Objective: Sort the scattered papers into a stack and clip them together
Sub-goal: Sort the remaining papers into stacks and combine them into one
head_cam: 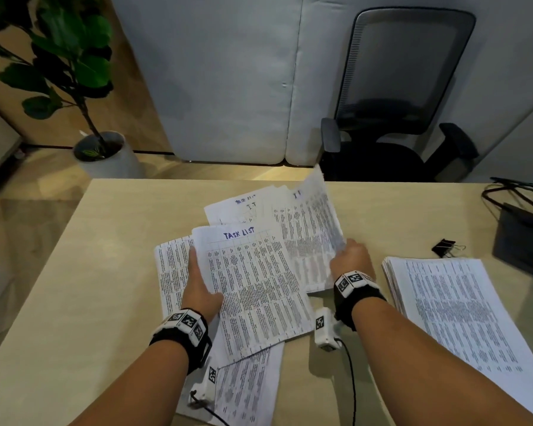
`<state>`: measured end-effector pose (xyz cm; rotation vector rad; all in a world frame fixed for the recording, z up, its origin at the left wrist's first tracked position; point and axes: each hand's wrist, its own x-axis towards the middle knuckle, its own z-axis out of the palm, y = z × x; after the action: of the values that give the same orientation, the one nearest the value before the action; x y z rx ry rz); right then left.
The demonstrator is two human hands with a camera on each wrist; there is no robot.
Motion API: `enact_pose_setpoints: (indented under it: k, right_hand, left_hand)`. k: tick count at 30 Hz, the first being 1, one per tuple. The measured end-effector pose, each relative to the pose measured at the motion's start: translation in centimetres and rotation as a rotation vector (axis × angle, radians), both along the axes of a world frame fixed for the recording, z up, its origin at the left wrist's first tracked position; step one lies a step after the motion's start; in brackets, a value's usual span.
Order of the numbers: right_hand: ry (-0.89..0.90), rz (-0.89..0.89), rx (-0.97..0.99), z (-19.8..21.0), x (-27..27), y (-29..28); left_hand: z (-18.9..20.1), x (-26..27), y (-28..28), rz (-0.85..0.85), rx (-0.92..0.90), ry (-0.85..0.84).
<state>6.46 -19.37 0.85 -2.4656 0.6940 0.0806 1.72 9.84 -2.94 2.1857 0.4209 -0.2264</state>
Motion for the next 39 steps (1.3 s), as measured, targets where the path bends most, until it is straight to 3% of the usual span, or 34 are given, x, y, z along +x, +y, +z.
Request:
enact_pose_setpoints:
  k: [7,13,16,19,23,27,30,34,39]
  right_hand:
    - [-0.369,0.015,-0.068,3.4,1.3,-1.3]
    - [-0.908,0.136,0.034,6.5,1.9,-0.7]
    - [-1.017,0.207,0.096,7.8,2.7,0.1]
    - [-0.891,0.126,0.192,7.8,3.2,1.0]
    - [-0.306,-0.075,0.353,3.9,2.3,1.2]
    - [0.108,0.030,0.445,-0.5,-0.5,1.1]
    - [0.208,0.127,0.439,-2.1,-1.7,0.7]
    - [0.282,0.158,0.400,-2.3,-1.5,0.4]
    - [0.151,0.123,0.171,-2.0,0.1,-0.7]
  left_hand:
    - [0.4,-0.3,0.3,0.013,-0.080,-0.052]
    - [1.4,0.2,-0.1,0.063,-0.057,0.043]
    - [1.8,0.2,-0.3,0.089,-0.118,0.047]
    - [2.2,0.1,-1.0,0.187,-0.300,0.026]
    - [1.7,0.3,-1.2,0.272,-0.469,0.020]
    - [0.8,0.6,-0.7,0.373,-0.431,-0.014]
    - [0.2,0.5,-0.2,0.395,-0.285,-0.016]
    - [-0.6,0.7,0.2,0.367,-0.267,0.004]
    - [-1.3,1.2,0.5,0.396,-0.307,0.028]
